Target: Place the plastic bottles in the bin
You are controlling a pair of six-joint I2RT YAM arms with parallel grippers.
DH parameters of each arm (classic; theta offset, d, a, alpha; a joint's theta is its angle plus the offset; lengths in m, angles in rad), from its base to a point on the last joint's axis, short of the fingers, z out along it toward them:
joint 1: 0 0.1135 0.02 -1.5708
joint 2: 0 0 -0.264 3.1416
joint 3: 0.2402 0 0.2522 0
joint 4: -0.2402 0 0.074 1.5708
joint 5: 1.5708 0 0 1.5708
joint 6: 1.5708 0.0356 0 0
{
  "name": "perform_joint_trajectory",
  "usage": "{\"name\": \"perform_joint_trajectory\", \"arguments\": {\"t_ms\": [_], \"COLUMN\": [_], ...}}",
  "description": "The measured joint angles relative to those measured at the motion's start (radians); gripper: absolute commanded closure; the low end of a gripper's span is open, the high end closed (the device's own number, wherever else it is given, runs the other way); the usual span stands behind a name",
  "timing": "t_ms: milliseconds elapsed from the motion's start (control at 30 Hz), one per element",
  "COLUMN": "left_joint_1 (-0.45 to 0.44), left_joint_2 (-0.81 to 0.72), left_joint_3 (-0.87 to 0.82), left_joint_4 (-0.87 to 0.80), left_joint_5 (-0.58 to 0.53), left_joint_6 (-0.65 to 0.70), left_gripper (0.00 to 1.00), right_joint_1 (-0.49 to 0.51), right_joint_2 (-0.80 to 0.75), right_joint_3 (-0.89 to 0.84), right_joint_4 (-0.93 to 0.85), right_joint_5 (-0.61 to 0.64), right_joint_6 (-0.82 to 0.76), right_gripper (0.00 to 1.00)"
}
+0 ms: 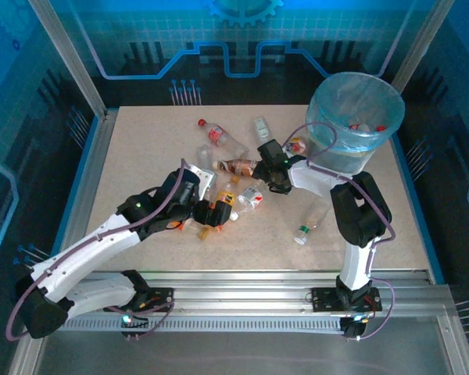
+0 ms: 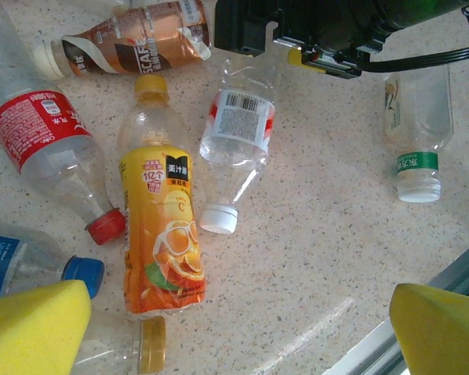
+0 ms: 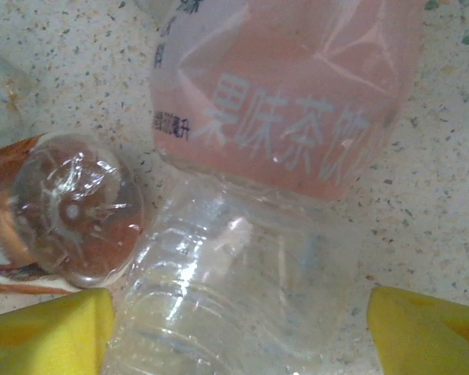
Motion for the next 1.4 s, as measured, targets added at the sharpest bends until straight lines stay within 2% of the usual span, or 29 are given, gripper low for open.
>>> {"name": "perform_joint_trajectory", "arguments": {"t_ms": [167,333,567,767,933,1033,1200,1400], "left_joint_1": [-0.002,-0.002,-0.002,-0.003,-0.003,-0.003,-0.003,-0.003], "left_joint_2": [0.016,0.023,0.042,0.043,0.045,0.063,0.122,0.212], "left_joint_3": [0.000,0.008,0.013,0.027,0.074,0.138,0.255,0.387], "left_joint_4": [0.002,0.013,0.021,0.021,0.021,0.028,0.089,0.151], "left_joint_5": [0.000,0.000,0.000,0.000,0.000,-0.001,-0.001,-0.001], "left_joint_6": [0.000,0.001,0.001,0.002,0.018,0.034,0.064,0.100], "left_gripper": [0.01,0.01,0.01,0.01,0.01,0.01,0.01,0.01], "right_joint_1": [-0.020,-0.035,-0.056,-0.056,-0.036,0.013,0.103,0.114], "right_joint_2": [0.000,0.000,-0.002,-0.045,-0.138,-0.195,-0.249,-0.249], "right_joint_3": [-0.034,-0.061,-0.078,-0.095,-0.075,0.007,0.259,0.582], "right_joint_4": [0.034,0.041,0.064,0.063,0.014,-0.047,-0.098,-0.094], "right_joint_5": [-0.021,-0.049,-0.098,-0.108,-0.082,-0.008,0.156,0.354], "right_joint_6": [0.008,0.007,-0.004,-0.024,-0.087,-0.163,-0.364,-0.631], "right_gripper": [0.21,0.17,0.36,0.41,0.41,0.42,0.43,0.43]}}
